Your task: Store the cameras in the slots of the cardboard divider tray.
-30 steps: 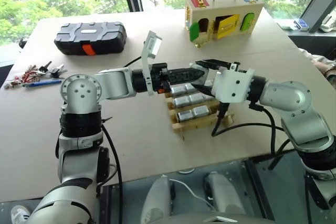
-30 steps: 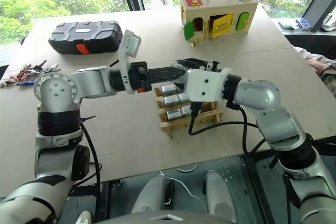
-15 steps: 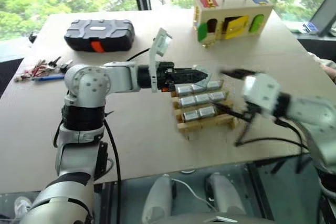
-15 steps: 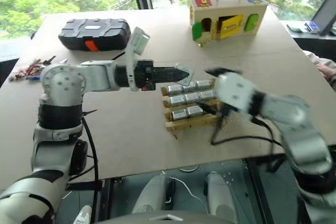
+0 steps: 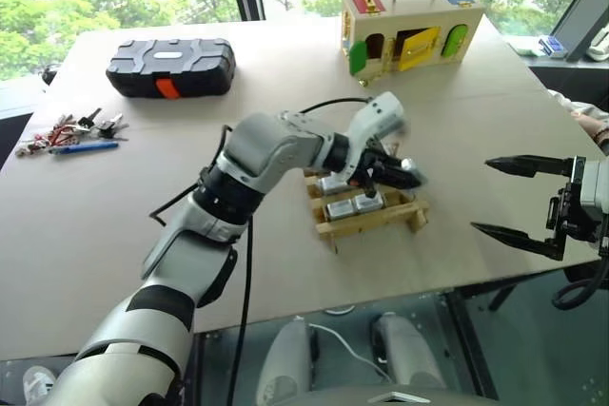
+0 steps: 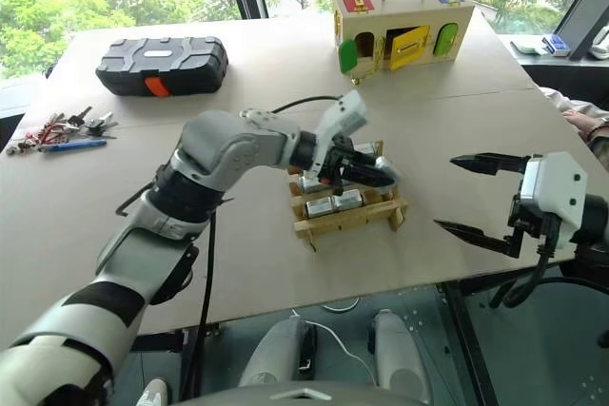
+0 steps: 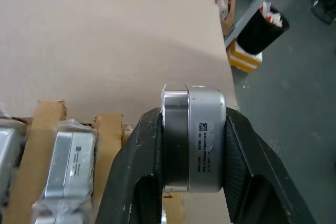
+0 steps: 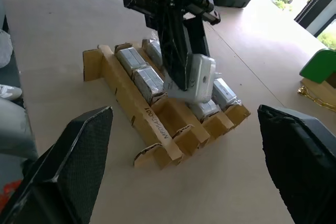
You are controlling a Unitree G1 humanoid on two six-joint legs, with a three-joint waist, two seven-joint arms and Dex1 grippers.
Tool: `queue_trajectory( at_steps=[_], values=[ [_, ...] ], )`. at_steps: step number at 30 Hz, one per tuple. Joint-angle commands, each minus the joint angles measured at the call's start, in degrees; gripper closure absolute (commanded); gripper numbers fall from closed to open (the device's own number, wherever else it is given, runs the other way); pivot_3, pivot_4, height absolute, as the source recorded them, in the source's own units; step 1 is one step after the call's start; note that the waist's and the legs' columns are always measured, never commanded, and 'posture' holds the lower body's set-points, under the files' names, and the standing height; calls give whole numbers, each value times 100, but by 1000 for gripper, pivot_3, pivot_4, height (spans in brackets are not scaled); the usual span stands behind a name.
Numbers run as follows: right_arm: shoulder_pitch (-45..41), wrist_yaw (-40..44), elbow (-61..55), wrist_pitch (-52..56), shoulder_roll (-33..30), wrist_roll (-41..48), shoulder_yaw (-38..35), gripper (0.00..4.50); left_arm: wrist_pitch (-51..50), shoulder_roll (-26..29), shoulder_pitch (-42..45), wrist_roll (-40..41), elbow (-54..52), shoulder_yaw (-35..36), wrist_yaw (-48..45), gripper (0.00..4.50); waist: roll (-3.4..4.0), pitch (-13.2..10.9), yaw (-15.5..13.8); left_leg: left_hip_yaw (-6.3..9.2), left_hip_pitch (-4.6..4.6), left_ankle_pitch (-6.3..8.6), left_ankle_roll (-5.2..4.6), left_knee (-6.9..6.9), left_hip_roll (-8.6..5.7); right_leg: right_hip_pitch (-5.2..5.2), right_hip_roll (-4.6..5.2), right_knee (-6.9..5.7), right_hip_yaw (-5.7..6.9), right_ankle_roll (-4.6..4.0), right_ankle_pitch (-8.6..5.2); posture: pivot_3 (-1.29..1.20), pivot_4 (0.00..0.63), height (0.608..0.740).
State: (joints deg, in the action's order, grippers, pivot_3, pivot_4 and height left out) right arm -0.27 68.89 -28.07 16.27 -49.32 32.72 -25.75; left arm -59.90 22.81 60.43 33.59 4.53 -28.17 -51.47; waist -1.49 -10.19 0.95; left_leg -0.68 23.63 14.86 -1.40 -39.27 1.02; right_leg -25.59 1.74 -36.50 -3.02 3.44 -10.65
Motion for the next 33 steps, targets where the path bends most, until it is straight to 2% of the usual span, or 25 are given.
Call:
queue_trajectory(
  at_steps=[1,5,9,17,25,27,29,32,33],
  values=[
    [32,-153,-173,-100,-48,46,-66,114,416,42,64,-447,87,-142,-272,3652,0,0,-10,1,1,0,0,0,0,-1,0,0,0,0,0,0,150,740],
    [139,-233,-198,-148,-55,17,-79,114,844,88,50,-1010,319,-482,-536,3652,0,0,-29,0,2,0,0,-5,-1,0,1,0,0,-2,-2,0,150,740],
    [236,-294,-219,-94,-112,28,-128,114,1148,-97,0,-1442,487,-601,-564,3652,0,0,-36,-2,6,0,0,-10,-4,0,2,0,-4,-2,-2,0,150,740],
    [554,-139,-338,-153,-248,200,-343,114,1082,-221,48,-1897,456,-656,-751,3652,0,0,-19,1,5,0,-1,-10,-4,0,1,-2,-4,0,-1,0,150,740],
    [423,-168,-201,-229,-344,199,-324,114,675,-152,65,-2153,36,-834,-872,3652,0,0,-17,2,1,0,-1,-15,-1,0,-3,-13,-5,0,-1,0,150,740],
    [406,-181,-181,-245,-342,195,-313,0,629,-192,77,-2146,-130,-786,-852,2645,0,0,-19,3,1,0,-1,-15,-1,0,-4,-13,-5,1,-1,0,150,740],
    [396,-200,-185,-242,-340,195,-295,0,409,-316,191,-2043,-311,-520,-707,1943,0,0,-26,3,3,0,-1,-15,-1,0,-3,-13,-5,1,-1,0,150,740],
    [419,-216,-200,-239,-323,207,-300,0,9,-430,414,-1820,-530,-27,-560,500,0,0,-37,3,6,0,-1,-18,-2,-1,-2,-13,-5,1,-1,0,150,740],
    [419,-224,-197,-239,-317,209,-301,0,-75,-452,454,-1747,-569,116,-530,176,0,0,-38,4,7,0,-1,-19,-2,0,-2,-13,-4,1,-1,0,150,740]
  ],
)
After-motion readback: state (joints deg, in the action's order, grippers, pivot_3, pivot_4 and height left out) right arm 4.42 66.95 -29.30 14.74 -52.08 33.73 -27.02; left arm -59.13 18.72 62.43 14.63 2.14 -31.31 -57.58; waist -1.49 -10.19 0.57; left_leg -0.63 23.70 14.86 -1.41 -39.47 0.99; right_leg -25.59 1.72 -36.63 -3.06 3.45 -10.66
